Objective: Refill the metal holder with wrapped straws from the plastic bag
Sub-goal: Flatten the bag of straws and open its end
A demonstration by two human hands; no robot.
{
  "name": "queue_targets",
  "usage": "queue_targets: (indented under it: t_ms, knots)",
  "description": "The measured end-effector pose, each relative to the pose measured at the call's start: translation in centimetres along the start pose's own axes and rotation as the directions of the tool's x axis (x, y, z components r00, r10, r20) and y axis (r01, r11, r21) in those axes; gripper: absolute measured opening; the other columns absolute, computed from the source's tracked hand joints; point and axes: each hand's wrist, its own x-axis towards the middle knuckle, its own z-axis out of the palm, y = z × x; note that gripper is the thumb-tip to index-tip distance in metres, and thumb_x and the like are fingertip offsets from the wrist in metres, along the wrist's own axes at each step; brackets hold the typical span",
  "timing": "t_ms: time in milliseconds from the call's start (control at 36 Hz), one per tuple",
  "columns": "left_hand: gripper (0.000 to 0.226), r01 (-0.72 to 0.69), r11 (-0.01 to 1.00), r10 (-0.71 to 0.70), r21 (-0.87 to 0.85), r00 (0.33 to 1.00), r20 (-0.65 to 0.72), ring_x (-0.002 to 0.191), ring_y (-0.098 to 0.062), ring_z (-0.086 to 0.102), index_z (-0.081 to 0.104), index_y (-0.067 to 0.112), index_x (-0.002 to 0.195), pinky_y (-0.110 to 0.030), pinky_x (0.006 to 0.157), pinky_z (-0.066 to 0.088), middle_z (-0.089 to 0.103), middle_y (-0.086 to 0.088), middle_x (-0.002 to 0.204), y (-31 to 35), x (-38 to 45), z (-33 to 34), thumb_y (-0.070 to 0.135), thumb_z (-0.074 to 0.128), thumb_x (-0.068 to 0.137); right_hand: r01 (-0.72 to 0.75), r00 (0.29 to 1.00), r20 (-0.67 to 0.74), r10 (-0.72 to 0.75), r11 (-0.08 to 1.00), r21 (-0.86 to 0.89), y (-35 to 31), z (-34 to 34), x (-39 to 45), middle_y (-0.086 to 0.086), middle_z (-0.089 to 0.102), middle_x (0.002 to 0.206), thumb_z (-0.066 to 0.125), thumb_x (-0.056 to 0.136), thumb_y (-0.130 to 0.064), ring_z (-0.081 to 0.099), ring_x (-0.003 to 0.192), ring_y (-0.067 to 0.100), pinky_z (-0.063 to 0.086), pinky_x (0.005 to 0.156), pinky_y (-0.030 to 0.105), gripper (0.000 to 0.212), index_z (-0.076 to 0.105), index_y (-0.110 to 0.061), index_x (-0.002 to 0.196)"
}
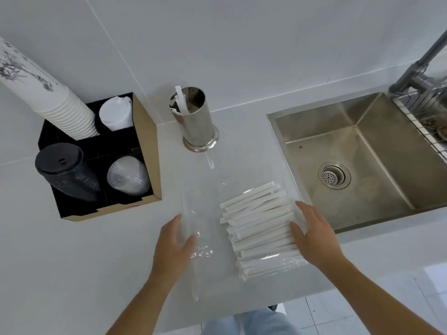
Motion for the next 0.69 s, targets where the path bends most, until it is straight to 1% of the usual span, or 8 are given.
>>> queue_targets:
  t_ms: [56, 139, 222, 278, 333, 389, 444, 694]
  knots:
    - [0.065, -0.150, 0.975, 0.136, 0.167, 0.986, 0.091, 0.143, -0.014, 0.028, 0.035, 0.019, 0.148, -0.029, 0.116, 0.022, 0.032, 0.001, 0.155, -0.2, 0.4, -0.2, 0.034, 0.062, 0.091, 0.079, 0.997, -0.014, -0.080, 0.995, -0.055, -0.9, 0.5, -1.1, 0.010, 0.053, 0.137, 0.062, 0.090, -0.017, 0.051, 0.124, 0.030, 0.039, 0.098, 0.036, 0.050, 0.047, -0.010, 0.137]
    - [0.061, -0.344, 0.878, 0.273, 0.333, 0.931, 0.240, 0.150, -0.014, 0.009, 0.024, 0.024, 0.153, -0.025, 0.116, 0.007, 0.012, 0.004, 0.163, -0.4, 1.2, -0.3, 0.039, 0.047, 0.098, 0.120, 0.992, 0.039, -0.116, 0.987, -0.104, -3.0, 2.0, -2.9, 0.014, 0.046, 0.147, 0.064, 0.090, -0.017, 0.041, 0.135, 0.031, 0.031, 0.111, 0.040, 0.052, 0.049, -0.007, 0.139]
    - [0.061, -0.474, 0.778, 0.324, 0.413, 0.865, 0.383, 0.151, -0.017, -0.001, 0.013, 0.025, 0.155, -0.030, 0.119, 0.000, -0.002, 0.005, 0.164, -0.5, 2.5, -0.1, 0.039, 0.038, 0.101, 0.227, 0.972, 0.106, -0.211, 0.959, -0.170, -5.1, 4.5, -4.6, 0.015, 0.040, 0.151, 0.062, 0.092, -0.020, 0.035, 0.140, 0.033, 0.023, 0.115, 0.046, 0.053, 0.048, -0.006, 0.140]
    - [0.063, -0.524, 0.718, 0.317, 0.459, 0.832, 0.454, 0.150, -0.017, -0.006, 0.005, 0.026, 0.155, -0.033, 0.120, -0.003, -0.008, 0.005, 0.164, -0.7, 3.4, 0.0, 0.043, 0.032, 0.101, 0.280, 0.954, 0.173, -0.244, 0.932, -0.230, -6.2, 6.2, -5.4, 0.010, 0.030, 0.156, 0.053, 0.097, -0.028, 0.024, 0.145, 0.030, 0.012, 0.119, 0.045, 0.053, 0.042, -0.009, 0.145]
    - [0.064, -0.549, 0.680, 0.309, 0.487, 0.816, 0.488, 0.150, -0.017, -0.009, 0.002, 0.028, 0.155, -0.036, 0.120, -0.005, -0.010, 0.005, 0.164, -1.1, 4.1, 0.2, 0.048, 0.028, 0.100, 0.276, 0.954, 0.205, -0.220, 0.912, -0.303, -7.1, 7.6, -5.9, 0.005, 0.026, 0.158, 0.042, 0.098, -0.035, 0.020, 0.146, 0.028, 0.006, 0.120, 0.046, 0.053, 0.039, -0.014, 0.147]
    - [0.066, -0.546, 0.675, 0.294, 0.496, 0.816, 0.498, 0.150, -0.016, -0.009, 0.000, 0.030, 0.154, -0.037, 0.120, -0.005, -0.010, 0.007, 0.164, -1.6, 4.7, 0.2, 0.052, 0.027, 0.098, 0.244, 0.961, 0.214, -0.174, 0.897, -0.369, -7.7, 8.4, -6.2, 0.006, 0.038, 0.153, 0.037, 0.095, -0.040, 0.033, 0.141, 0.030, 0.011, 0.115, 0.053, 0.055, 0.049, -0.015, 0.142]
    - [0.068, -0.532, 0.677, 0.274, 0.510, 0.824, 0.496, 0.150, -0.015, -0.009, -0.002, 0.033, 0.154, -0.039, 0.120, -0.004, -0.011, 0.009, 0.163, -2.3, 5.1, 0.0, 0.055, 0.026, 0.097, 0.232, 0.966, 0.208, -0.156, 0.880, -0.414, -7.8, 8.9, -6.5, 0.005, 0.044, 0.150, 0.034, 0.093, -0.042, 0.040, 0.137, 0.030, 0.015, 0.109, 0.053, 0.056, 0.053, -0.015, 0.139]
    - [0.070, -0.525, 0.684, 0.277, 0.507, 0.829, 0.486, 0.149, -0.010, -0.009, -0.005, 0.037, 0.153, -0.040, 0.119, -0.006, -0.014, 0.015, 0.162, -3.1, 5.8, -0.3, 0.062, 0.024, 0.094, 0.211, 0.966, 0.235, -0.107, 0.850, -0.482, -6.9, 9.4, -6.6, -0.002, 0.031, 0.157, 0.029, 0.097, -0.047, 0.029, 0.144, 0.025, 0.013, 0.112, 0.053, 0.057, 0.037, -0.023, 0.149]
